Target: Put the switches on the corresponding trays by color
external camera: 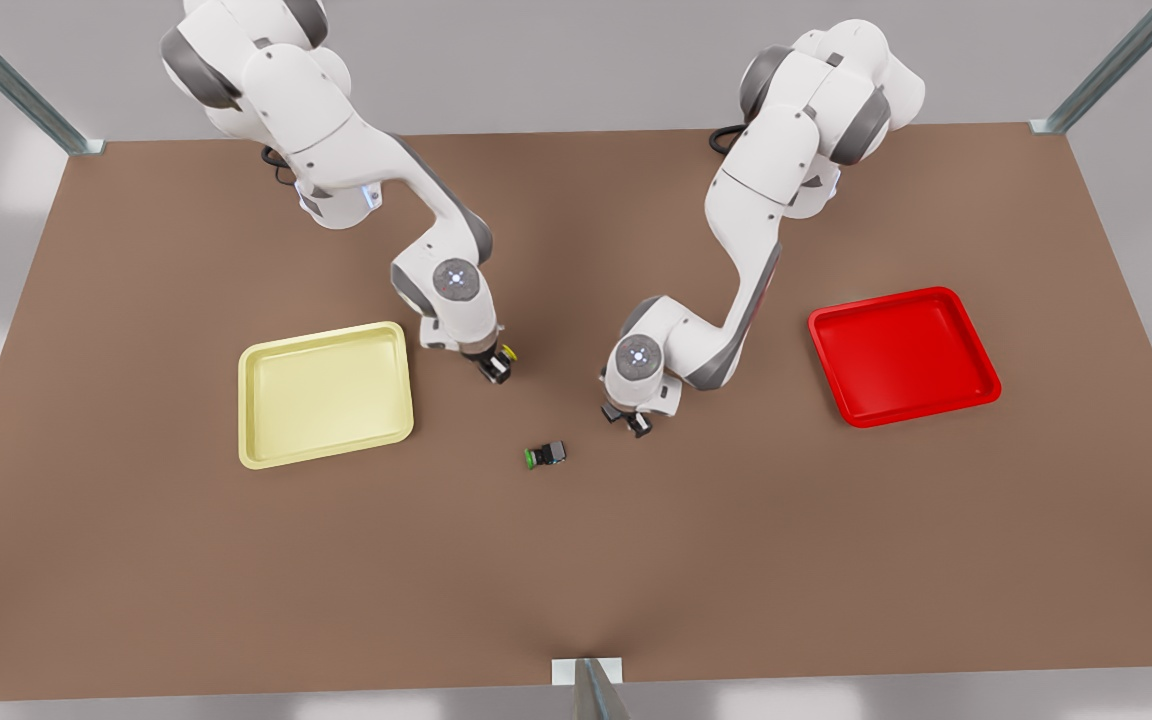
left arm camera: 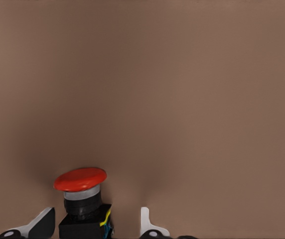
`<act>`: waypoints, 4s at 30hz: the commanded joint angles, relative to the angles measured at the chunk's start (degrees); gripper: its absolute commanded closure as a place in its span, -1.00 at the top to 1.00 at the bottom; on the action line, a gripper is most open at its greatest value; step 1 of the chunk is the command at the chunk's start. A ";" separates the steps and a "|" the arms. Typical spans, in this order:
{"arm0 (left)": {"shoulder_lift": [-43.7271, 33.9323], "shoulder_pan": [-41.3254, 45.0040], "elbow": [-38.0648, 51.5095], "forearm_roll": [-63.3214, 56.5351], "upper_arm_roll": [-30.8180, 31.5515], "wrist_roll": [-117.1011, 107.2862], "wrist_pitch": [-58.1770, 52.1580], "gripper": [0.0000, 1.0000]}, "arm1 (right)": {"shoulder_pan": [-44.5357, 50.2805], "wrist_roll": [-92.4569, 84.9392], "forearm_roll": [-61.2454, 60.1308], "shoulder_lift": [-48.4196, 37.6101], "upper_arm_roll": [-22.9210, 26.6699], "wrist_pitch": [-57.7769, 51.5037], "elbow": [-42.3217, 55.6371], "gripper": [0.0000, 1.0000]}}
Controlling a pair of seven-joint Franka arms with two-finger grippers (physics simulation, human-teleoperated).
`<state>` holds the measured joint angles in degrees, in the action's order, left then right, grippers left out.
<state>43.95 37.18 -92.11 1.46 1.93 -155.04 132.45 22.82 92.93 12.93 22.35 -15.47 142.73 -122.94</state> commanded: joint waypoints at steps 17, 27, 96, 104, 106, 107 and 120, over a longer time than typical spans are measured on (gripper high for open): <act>0.09 0.00 0.00 -0.32 0.00 0.00 0.00 0.16 | 0.21 -0.02 0.08 3.93 0.18 10.29 -4.33 0.28; 0.09 0.00 0.00 -0.41 0.00 0.18 0.00 0.10 | 0.21 0.33 0.08 4.63 0.00 10.12 -3.80 -0.03; -24.79 -8.88 -39.55 0.39 -38.76 73.39 5.36 1.00 | -28.35 -97.58 -13.28 -8.46 13.71 -50.97 44.36 1.00; -24.96 -8.79 -39.28 0.74 -39.11 76.03 4.92 1.00 | -28.53 -97.58 -13.19 -8.64 13.71 -50.62 44.45 1.00; -24.96 -8.88 -39.28 0.74 -39.20 76.29 5.01 1.00 | -28.53 -97.58 -13.28 -8.55 13.71 -50.62 44.54 1.00; -24.96 -8.88 -39.28 0.74 -39.20 76.29 5.01 1.00 | -28.53 -97.58 -13.28 -8.55 13.63 -50.09 44.45 1.00; -22.68 -13.96 6.58 0.39 -22.61 125.23 -30.31 1.00 | -28.62 -97.58 -13.28 -8.55 13.71 -49.74 44.45 1.00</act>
<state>21.33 17.14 -82.18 2.09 -13.50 -26.92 100.01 -5.80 -4.66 -0.35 13.80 -1.76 92.99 -78.49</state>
